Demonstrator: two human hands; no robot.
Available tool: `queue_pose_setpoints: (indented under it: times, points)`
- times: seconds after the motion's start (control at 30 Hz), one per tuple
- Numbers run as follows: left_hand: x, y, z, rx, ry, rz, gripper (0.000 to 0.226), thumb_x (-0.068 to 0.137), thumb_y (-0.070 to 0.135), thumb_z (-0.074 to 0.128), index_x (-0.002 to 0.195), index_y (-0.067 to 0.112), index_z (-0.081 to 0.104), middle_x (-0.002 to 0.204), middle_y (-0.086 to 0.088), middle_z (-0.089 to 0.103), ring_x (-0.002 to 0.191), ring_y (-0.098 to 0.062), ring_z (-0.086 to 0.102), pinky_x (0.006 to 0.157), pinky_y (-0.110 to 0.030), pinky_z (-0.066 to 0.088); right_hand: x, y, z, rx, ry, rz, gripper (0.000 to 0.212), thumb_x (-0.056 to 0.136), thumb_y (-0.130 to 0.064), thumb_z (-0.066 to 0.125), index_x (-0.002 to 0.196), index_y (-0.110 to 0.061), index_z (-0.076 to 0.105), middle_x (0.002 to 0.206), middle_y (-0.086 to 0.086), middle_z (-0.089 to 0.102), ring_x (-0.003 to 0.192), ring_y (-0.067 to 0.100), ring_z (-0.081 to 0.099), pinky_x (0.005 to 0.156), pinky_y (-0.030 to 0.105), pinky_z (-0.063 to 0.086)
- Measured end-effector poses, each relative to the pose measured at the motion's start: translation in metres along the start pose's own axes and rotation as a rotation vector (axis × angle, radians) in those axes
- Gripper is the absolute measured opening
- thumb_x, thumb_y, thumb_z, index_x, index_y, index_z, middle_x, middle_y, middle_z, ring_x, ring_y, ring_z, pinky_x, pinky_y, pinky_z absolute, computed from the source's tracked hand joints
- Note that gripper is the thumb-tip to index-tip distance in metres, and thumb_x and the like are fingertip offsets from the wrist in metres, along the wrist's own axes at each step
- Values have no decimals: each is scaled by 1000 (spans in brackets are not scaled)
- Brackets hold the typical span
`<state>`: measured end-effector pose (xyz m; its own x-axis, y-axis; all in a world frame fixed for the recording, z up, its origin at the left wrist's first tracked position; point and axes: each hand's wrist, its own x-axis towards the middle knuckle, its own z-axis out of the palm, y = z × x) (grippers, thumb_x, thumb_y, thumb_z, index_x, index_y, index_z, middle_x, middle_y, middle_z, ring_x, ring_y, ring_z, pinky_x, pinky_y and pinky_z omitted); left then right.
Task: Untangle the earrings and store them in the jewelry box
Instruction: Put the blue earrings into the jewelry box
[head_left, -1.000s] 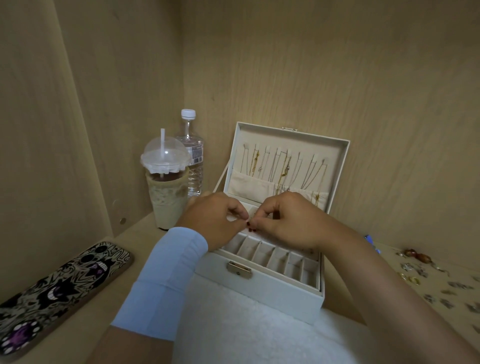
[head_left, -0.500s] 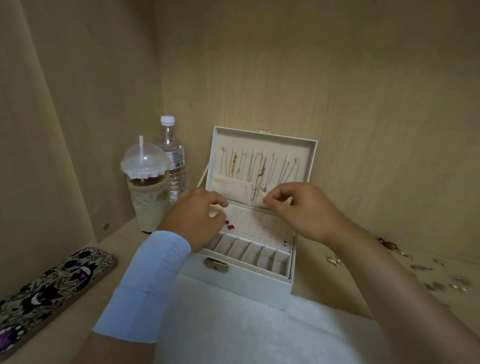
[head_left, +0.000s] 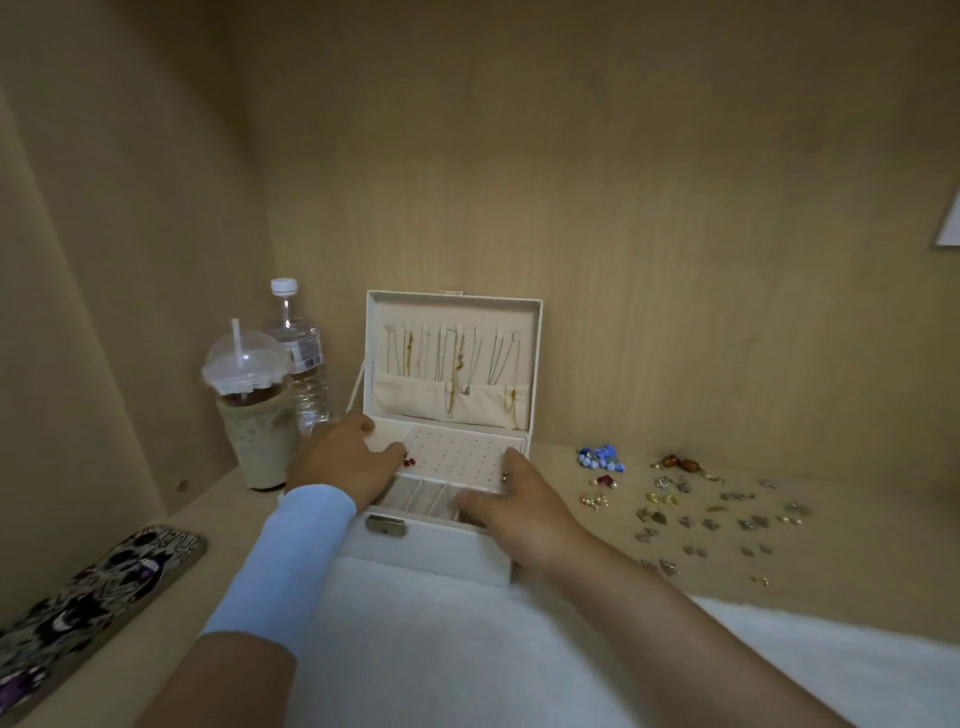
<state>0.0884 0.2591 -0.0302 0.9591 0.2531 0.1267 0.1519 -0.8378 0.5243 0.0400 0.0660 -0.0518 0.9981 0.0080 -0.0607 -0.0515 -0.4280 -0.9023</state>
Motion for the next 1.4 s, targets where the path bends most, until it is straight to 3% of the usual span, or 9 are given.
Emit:
queue_pose_setpoints:
  times: [0.07, 0.2, 0.33, 0.47, 0.67, 0.73, 0.83, 1.07, 1.4]
  points:
    - [-4, 5, -2, -41, -11, 8, 55, 79, 56, 64, 128, 34, 51, 136, -3, 56, 122, -29, 52, 99, -36, 45, -2, 1, -4, -18, 19, 8, 59, 64, -49, 69, 118, -29, 55, 124, 0, 60, 108, 16, 63, 93, 32, 53]
    - [-15, 15, 1, -95, -41, 44, 57, 75, 56, 68, 126, 36, 51, 134, -2, 55, 120, -28, 53, 99, -37, 47, -15, -2, -25, -13, 27, 9, 39, 82, -26, 76, 113, -27, 52, 111, -8, 62, 95, 8, 59, 66, 12, 42]
    - [-26, 26, 8, -82, -51, 74, 58, 76, 57, 67, 128, 36, 50, 136, -3, 52, 123, -29, 50, 101, -38, 46, -30, -1, -45, -8, 32, 21, 51, 86, -18, 75, 121, -34, 42, 90, -23, 47, 88, 5, 51, 60, 5, 38]
    - [-36, 32, 16, -58, -80, 81, 61, 79, 57, 65, 133, 34, 46, 139, -4, 46, 125, -30, 48, 103, -39, 44, -40, 4, -57, -50, 20, 16, 65, 89, -18, 72, 146, -20, 42, 103, -16, 48, 102, 8, 50, 82, 18, 39]
    - [-43, 37, 16, 29, -72, 64, 78, 80, 59, 62, 147, 32, 31, 153, -7, 29, 139, -34, 34, 110, -47, 36, -48, 6, -69, -89, -47, 9, 74, 93, -25, 68, 155, -20, 28, 131, -7, 49, 108, 9, 47, 79, 11, 39]
    - [-47, 46, 13, 21, 65, 145, 70, 82, 50, 61, 144, 29, 36, 153, -7, 26, 141, -32, 28, 111, -48, 34, -44, 8, -80, -87, -3, -18, 66, 94, -26, 66, 151, -27, 34, 140, -8, 51, 108, 10, 49, 87, 18, 41]
    - [-54, 79, 9, -55, 211, 372, 43, 88, 37, 59, 130, 28, 53, 143, -2, 41, 134, -27, 33, 110, -43, 35, -24, 17, -105, -131, 126, -93, 35, 96, -21, 62, 128, -32, 51, 122, -6, 57, 105, 14, 55, 80, 21, 43]
    - [-39, 167, 53, 74, -156, 623, 23, 90, 35, 58, 111, 32, 68, 117, 3, 61, 111, -22, 55, 98, -40, 48, 36, 47, -150, -442, 190, -94, 33, 91, -7, 61, 121, -18, 70, 126, 1, 68, 115, 17, 62, 100, 32, 49]
    - [-6, 179, 87, 47, -189, 635, 16, 85, 23, 60, 91, 33, 70, 95, 13, 64, 92, -14, 61, 85, -34, 53, 104, 70, -146, -799, 143, -102, 19, 87, -39, 69, 103, -31, 77, 104, -5, 73, 96, 19, 67, 72, 27, 45]
